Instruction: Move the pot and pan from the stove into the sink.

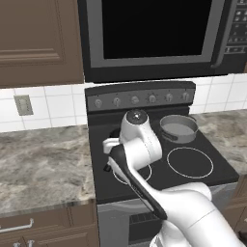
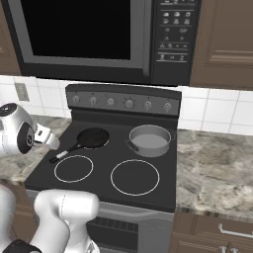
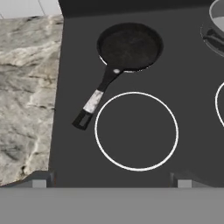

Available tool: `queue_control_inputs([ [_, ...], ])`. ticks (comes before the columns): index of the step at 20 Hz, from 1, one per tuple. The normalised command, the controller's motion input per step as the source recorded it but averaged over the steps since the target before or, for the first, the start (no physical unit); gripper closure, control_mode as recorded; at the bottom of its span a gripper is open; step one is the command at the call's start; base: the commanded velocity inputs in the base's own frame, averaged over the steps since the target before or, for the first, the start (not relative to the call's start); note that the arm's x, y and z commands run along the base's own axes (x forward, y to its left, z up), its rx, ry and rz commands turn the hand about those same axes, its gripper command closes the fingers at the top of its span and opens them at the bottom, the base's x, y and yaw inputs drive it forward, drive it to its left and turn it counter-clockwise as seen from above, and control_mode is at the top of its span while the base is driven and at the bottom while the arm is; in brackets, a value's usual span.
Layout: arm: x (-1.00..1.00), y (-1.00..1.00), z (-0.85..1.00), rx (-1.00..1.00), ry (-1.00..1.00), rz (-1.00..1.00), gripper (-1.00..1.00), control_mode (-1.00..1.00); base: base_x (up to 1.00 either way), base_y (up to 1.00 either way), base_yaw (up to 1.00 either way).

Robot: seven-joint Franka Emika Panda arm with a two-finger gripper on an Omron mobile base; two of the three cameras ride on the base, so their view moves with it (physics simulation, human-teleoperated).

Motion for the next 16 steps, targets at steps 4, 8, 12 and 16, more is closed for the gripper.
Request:
queue_control_inputs([
  [4,0.4,0.13,-0.3,0.0,0.0,-0.1,-1.0,-1.0,0.0,0.0,0.0],
  [8,0.44,0.14,-0.3,0.0,0.0,-0.11,-1.0,-1.0,0.0,0.0,0.0],
  [12,0.49,0.1,-0.33,0.0,0.0,-0.11,-1.0,-1.0,0.0,0.0,0.0],
  [16,0.44,0.11,-0.32,0.0,0.0,-0.11,-1.0,-1.0,0.0,0.0,0.0],
])
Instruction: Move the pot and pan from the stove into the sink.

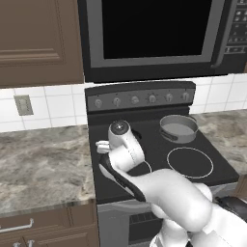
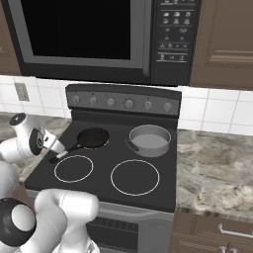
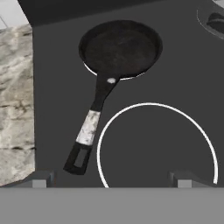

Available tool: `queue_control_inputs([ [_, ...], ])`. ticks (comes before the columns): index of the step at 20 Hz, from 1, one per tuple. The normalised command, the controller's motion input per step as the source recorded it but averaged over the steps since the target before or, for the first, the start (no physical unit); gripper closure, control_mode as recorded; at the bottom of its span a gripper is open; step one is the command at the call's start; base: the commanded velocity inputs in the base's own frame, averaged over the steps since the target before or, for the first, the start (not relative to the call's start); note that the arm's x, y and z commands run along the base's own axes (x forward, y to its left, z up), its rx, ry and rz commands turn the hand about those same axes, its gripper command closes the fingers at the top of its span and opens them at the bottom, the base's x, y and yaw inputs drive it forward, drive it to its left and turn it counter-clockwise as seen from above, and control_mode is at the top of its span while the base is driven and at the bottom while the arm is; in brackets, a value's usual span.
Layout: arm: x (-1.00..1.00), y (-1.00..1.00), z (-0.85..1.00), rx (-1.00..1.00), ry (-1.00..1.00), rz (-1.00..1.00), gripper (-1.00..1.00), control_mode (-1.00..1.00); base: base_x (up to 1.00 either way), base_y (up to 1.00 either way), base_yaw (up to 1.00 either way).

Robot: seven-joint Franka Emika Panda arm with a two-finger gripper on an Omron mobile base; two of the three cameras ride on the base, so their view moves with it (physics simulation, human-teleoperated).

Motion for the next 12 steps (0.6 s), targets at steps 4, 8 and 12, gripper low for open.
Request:
queue_control_inputs([
  [4,0.38,0.06,-0.29,0.0,0.01,-0.09,-1.0,-1.0,0.0,0.0,0.0],
  [8,0.34,0.07,-0.28,0.0,0.01,-0.08,-1.0,-1.0,0.0,0.0,0.0],
  [12,0.35,0.06,-0.29,0.0,0.02,-0.07,-1.0,-1.0,0.0,0.0,0.0],
])
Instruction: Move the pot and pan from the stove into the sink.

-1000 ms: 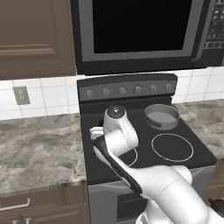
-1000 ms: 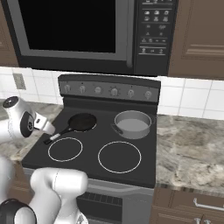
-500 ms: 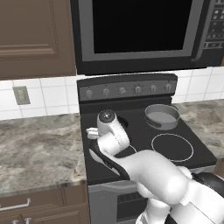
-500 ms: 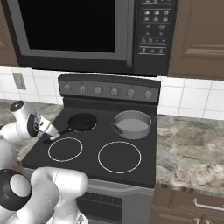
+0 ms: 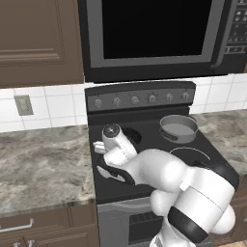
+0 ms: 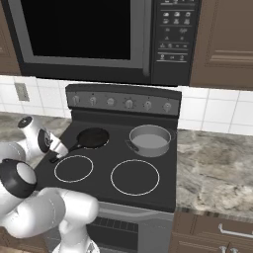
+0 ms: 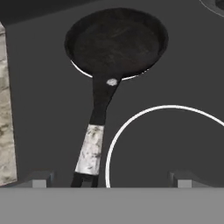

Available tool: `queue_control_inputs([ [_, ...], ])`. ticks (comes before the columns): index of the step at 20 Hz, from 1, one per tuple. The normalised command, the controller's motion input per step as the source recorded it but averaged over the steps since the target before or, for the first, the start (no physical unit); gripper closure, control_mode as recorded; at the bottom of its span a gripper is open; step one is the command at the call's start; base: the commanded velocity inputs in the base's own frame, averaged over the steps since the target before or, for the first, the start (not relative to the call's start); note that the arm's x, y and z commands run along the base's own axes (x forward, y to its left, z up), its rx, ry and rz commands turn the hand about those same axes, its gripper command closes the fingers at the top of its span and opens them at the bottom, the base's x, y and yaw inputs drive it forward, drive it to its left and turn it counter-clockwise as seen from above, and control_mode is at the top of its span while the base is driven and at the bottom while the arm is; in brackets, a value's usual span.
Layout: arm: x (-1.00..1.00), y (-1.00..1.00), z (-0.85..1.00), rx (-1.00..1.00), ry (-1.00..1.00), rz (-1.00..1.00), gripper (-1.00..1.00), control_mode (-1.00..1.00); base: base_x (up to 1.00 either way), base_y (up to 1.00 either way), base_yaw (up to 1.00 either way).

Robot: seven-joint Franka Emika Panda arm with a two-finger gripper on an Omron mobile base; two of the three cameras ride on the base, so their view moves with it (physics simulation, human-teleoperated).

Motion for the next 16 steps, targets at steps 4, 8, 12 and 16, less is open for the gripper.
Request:
queue_control_inputs([
  [4,0.34,0.05,-0.33,0.0,0.04,-0.06,-1.0,-1.0,0.0,0.0,0.0],
  [8,0.34,0.06,-0.37,0.0,0.05,-0.06,-1.0,-1.0,0.0,0.0,0.0],
  [12,0.34,0.07,-0.38,0.0,0.06,-0.06,-1.0,-1.0,0.0,0.0,0.0],
  [16,0.36,0.1,-0.37,0.0,0.05,-0.07,-1.0,-1.0,0.0,0.0,0.0],
])
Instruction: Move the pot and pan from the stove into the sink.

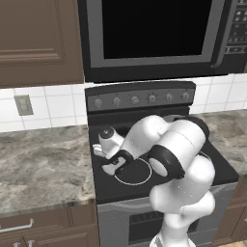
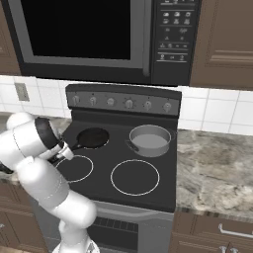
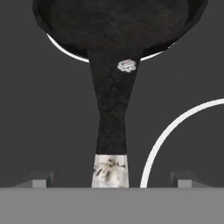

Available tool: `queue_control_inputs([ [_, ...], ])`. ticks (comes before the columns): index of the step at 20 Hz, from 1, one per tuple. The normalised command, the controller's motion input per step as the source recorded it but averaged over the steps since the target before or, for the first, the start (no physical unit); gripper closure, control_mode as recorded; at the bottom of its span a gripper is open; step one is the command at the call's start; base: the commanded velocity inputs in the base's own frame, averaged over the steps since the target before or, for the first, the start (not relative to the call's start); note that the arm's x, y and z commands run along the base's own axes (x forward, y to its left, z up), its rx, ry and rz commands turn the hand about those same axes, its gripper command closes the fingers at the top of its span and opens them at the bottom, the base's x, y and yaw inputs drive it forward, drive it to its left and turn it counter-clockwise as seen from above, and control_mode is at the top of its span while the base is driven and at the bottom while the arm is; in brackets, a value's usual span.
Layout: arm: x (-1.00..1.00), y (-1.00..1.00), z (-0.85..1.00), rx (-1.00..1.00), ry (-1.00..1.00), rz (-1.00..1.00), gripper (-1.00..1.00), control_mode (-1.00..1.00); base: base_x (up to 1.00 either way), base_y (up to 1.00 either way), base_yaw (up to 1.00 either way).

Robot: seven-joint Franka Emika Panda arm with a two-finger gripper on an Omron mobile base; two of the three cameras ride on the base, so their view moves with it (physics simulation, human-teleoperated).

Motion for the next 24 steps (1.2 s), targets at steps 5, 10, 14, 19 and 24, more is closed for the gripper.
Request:
queue_control_inputs([
  [5,0.34,0.14,-0.3,0.0,0.03,-0.06,-1.0,-1.0,0.0,0.0,0.0],
  [10,0.07,0.05,-0.05,-0.01,0.0,-0.01,-1.0,-1.0,0.0,0.0,0.0],
  [14,-0.02,-0.01,-0.12,-0.01,0.01,0.0,-1.0,-1.0,0.0,0.0,0.0],
  [19,-0.13,-0.13,-0.26,0.0,0.0,0.0,-1.0,-1.0,0.0,0.0,0.0],
  [24,-0.13,-0.11,-0.21,0.0,0.0,0.0,-1.0,-1.0,0.0,0.0,0.0],
])
